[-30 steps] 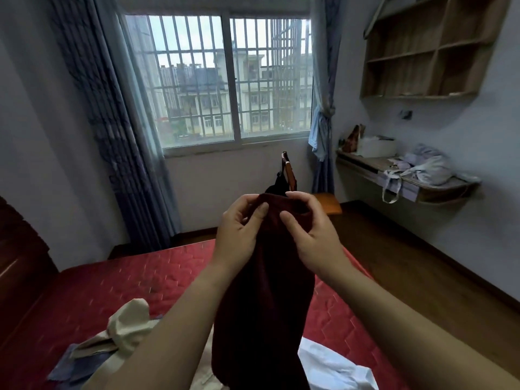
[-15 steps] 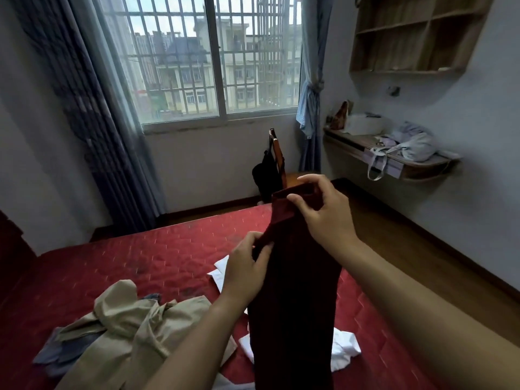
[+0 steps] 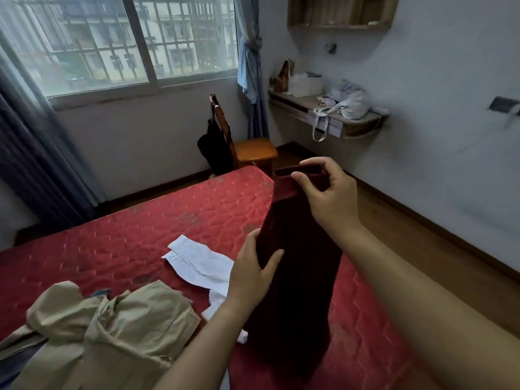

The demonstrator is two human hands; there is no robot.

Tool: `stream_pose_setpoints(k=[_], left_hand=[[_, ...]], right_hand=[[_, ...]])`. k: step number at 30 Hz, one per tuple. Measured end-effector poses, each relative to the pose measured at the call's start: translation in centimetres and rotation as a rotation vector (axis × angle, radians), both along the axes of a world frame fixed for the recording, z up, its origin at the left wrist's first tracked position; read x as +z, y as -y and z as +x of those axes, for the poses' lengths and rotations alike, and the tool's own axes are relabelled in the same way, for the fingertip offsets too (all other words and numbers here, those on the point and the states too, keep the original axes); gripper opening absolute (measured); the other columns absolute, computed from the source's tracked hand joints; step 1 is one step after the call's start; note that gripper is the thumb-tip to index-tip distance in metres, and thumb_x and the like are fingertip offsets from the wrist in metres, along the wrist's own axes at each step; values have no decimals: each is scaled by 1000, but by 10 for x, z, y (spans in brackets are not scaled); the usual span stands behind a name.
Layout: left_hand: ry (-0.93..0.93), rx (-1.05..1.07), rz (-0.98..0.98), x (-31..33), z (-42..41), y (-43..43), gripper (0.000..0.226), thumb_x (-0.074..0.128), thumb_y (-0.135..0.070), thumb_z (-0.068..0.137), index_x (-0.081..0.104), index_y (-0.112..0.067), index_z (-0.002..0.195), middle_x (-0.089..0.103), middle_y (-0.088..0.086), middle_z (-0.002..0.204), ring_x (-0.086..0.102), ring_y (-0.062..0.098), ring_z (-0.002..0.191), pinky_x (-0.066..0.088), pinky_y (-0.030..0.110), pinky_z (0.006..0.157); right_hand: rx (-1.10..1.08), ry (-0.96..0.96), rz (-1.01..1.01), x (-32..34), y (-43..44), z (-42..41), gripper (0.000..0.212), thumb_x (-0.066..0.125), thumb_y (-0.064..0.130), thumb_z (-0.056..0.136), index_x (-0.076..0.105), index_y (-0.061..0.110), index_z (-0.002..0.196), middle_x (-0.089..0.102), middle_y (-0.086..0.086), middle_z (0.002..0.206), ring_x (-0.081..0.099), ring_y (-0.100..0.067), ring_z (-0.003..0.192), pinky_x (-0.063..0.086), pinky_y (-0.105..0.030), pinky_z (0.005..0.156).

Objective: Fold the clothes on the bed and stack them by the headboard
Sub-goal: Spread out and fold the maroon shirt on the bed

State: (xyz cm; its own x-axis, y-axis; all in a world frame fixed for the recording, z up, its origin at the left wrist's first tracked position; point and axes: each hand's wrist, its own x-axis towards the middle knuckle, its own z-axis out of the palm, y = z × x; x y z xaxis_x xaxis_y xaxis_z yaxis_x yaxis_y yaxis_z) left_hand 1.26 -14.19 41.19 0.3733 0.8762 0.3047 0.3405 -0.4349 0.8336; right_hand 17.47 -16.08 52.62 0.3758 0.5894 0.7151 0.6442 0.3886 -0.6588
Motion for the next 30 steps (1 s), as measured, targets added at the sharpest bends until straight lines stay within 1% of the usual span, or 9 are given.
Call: stream_pose_setpoints(k=[2,4,8,10,16,20,23,26,30], left_hand=[[-37,-6,16,-14,10,15,61,66,-35,83,33,-28,134,55,-11,119,54,3,105,44,12,86],[-64,49,52,-26,23,28,60,64,-18,85,35,-23,137,60,-6,113,58,8,99,48,24,84],[-20,150,40,-35,64,61,27,52,0,86,58,-17,107,63,-9,93,60,8,89,46,23,81],[16,202,31,-36,85,83,24,50,0,87,58,-21,98,62,-12,88,58,1,86,45,20,79],[65,211,181,-20,152,159,18,42,-15,92,54,-28,96,58,-20,83,55,-8,82,38,4,75],[80,186,287,0,183,181,18,42,-17,94,59,-15,101,59,-18,83,56,-7,80,39,4,73],[20,172,332,12,200,182,13,47,-19,93,57,-18,102,57,-21,81,56,-7,76,38,1,69],[-38,163,268,5,212,170,10,54,-18,93,57,-23,101,57,-27,79,58,-12,75,38,2,66],[-114,109,144,-36,231,141,17,53,-14,93,57,-26,105,59,-28,83,60,-5,78,42,7,70]], right_hand=[[-6,-17,7,-2,14,21,17,68,33,82,61,29,97,61,26,87,61,7,85,43,-4,70],[-13,-29,11,-5,31,44,16,68,32,82,61,30,97,61,29,87,60,9,85,42,-3,70],[-9,-22,-6,-11,71,96,17,68,29,83,61,28,98,60,27,87,58,12,86,43,-3,70],[-5,-26,-20,-12,96,126,17,68,29,83,61,27,98,60,25,87,58,12,86,42,-2,70],[2,-40,-30,-10,170,222,17,68,32,83,62,27,97,60,27,87,58,11,86,42,-3,73],[0,-55,32,8,189,265,18,68,32,83,63,23,98,61,24,89,59,9,87,42,-5,74],[8,-52,67,19,185,291,21,68,33,84,63,19,99,60,23,90,59,8,87,42,-4,75],[18,-36,22,10,165,312,23,67,35,83,62,20,100,60,20,91,58,10,87,43,-5,75],[16,20,-160,-39,116,335,25,67,37,83,61,22,103,59,16,92,55,13,84,44,-6,76]])
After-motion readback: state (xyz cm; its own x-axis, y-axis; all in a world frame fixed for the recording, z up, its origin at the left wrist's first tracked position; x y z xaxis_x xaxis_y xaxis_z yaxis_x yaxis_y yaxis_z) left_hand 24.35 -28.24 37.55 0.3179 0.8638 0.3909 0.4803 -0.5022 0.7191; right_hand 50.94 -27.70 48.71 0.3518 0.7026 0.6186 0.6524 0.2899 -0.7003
